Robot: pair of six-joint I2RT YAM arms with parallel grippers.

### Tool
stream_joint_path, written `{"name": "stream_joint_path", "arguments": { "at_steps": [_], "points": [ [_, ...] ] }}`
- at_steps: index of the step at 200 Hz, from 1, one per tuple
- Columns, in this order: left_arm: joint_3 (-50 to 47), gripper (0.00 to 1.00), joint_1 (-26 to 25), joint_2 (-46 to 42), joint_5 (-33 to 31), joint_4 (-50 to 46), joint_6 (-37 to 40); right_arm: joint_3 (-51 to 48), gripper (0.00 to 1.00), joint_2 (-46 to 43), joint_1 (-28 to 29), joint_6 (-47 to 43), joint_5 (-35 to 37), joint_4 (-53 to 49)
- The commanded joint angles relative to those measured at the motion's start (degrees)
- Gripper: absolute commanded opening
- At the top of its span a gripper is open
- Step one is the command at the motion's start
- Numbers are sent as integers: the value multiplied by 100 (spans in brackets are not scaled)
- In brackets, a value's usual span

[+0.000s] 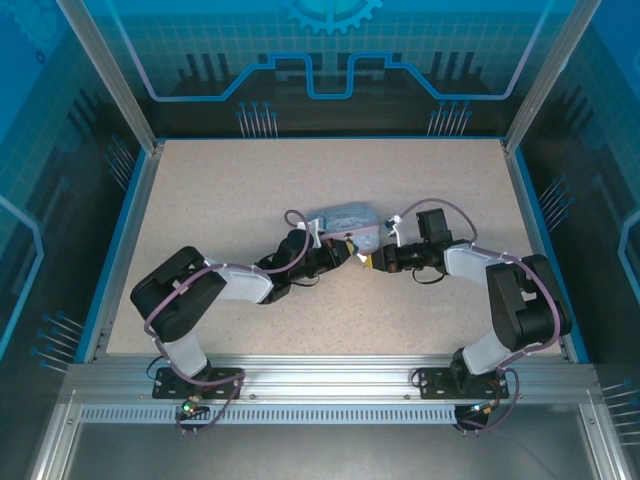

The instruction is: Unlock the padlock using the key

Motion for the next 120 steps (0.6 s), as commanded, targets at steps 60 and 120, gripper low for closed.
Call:
{"name": "stream_joint_path", "arguments": {
  "at_steps": [60,120],
  "points": [
    [-57,0,80,-103,345,396,-35,220,0,196,-98,-214,-338,91],
    [-44,0,86,-103,356,371,-30,136,0,365,-91,-24,-457,467]
  ]
}}
